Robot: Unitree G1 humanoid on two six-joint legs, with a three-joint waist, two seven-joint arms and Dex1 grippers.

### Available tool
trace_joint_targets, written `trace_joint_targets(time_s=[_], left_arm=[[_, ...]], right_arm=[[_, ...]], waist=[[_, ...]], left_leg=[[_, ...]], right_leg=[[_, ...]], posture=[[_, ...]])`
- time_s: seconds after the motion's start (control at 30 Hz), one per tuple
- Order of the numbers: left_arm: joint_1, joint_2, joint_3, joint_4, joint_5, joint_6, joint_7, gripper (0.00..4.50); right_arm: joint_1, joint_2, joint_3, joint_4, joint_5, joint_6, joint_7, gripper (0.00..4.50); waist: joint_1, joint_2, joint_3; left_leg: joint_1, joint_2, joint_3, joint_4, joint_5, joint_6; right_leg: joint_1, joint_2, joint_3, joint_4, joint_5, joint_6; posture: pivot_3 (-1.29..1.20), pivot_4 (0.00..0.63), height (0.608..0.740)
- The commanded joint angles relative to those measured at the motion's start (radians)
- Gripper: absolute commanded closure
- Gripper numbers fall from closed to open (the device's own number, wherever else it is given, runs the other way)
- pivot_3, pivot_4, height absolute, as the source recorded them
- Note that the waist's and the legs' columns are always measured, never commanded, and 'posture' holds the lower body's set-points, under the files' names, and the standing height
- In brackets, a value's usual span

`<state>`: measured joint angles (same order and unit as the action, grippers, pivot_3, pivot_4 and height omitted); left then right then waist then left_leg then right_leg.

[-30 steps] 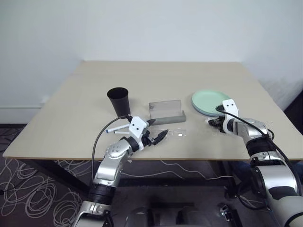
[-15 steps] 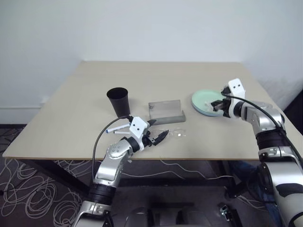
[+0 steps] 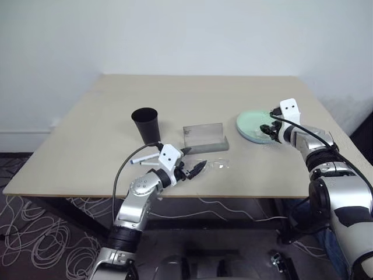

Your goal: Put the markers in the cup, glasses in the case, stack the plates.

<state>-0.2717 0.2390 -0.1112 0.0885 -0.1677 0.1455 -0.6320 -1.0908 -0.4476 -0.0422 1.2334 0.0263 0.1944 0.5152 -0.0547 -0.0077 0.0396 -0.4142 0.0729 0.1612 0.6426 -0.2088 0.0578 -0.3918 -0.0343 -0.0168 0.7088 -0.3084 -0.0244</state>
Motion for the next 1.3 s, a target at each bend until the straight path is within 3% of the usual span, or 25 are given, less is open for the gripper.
trace_joint_targets(time_s=[0.03,0.1,0.3,0.47,0.73,0.87,1.1,1.3], left_arm=[[-0.005,0.005,-0.001,-0.041,0.001,-0.006,0.005,0.65],[-0.007,0.008,-0.002,-0.041,0.002,-0.006,0.002,0.65],[-0.041,0.045,0.003,-0.015,-0.005,-0.004,-0.039,0.65],[-0.089,0.107,0.003,0.027,-0.020,0.005,-0.126,0.65],[-0.158,0.169,0.024,0.110,-0.033,-0.001,-0.221,0.65],[-0.198,0.220,-0.010,0.144,-0.043,0.011,-0.372,0.65],[-0.441,0.273,-0.075,0.358,-0.017,-0.006,-0.632,0.65],[-0.698,0.216,-0.161,0.692,0.084,-0.117,-0.782,0.65]], right_arm=[[-0.030,-0.014,-0.016,-0.029,-0.003,-0.058,-0.004,0.43],[-0.016,-0.016,-0.017,-0.058,0.003,-0.089,0.031,0.04],[0.172,-0.037,0.028,-0.368,0.061,-0.105,0.381,0.04],[0.370,-0.062,0.086,-0.668,0.091,-0.020,0.536,0.04],[0.444,-0.050,0.108,-0.795,0.089,0.047,0.522,0.04],[0.461,-0.043,0.118,-0.803,0.086,0.044,0.519,0.04],[0.497,-0.028,0.140,-0.828,0.094,0.040,0.518,0.04],[0.558,-0.010,0.154,-0.889,0.089,0.039,0.496,0.04]], waist=[[0.000,0.000,0.000],[0.001,0.000,0.000],[0.002,0.000,0.000],[0.003,0.000,0.000],[0.001,0.001,0.000],[0.002,0.000,0.001],[0.003,-0.001,0.001],[0.003,-0.002,0.002]], left_leg=[[0.000,0.000,0.000,0.000,0.000,0.000],[0.000,0.000,0.000,0.000,0.000,0.000],[0.000,0.000,-0.001,0.000,0.000,0.000],[0.000,0.000,-0.002,0.000,0.000,0.000],[0.001,0.001,-0.001,0.001,0.000,0.000],[0.000,0.001,-0.001,0.001,0.000,0.000],[-0.002,0.000,-0.002,0.002,0.000,0.000],[-0.004,0.000,-0.004,0.003,0.000,0.000]], right_leg=[[0.000,0.000,0.000,0.000,0.000,0.000],[0.000,0.000,0.000,0.000,0.000,0.000],[0.001,0.000,0.000,0.000,0.000,0.000],[0.001,0.000,-0.002,0.000,0.000,0.000],[0.001,0.000,-0.002,0.000,0.001,-0.002],[0.000,0.000,-0.003,0.000,0.001,-0.002],[0.000,-0.001,-0.008,0.000,0.001,-0.001],[-0.001,0.000,-0.010,0.000,-0.002,0.004]], posture=[[0.00,0.000,0.734],[0.00,0.000,0.734],[0.00,0.000,0.734],[0.00,0.000,0.734],[0.00,0.000,0.734],[0.00,0.000,0.734],[0.00,0.000,0.734],[0.00,0.000,0.734]])
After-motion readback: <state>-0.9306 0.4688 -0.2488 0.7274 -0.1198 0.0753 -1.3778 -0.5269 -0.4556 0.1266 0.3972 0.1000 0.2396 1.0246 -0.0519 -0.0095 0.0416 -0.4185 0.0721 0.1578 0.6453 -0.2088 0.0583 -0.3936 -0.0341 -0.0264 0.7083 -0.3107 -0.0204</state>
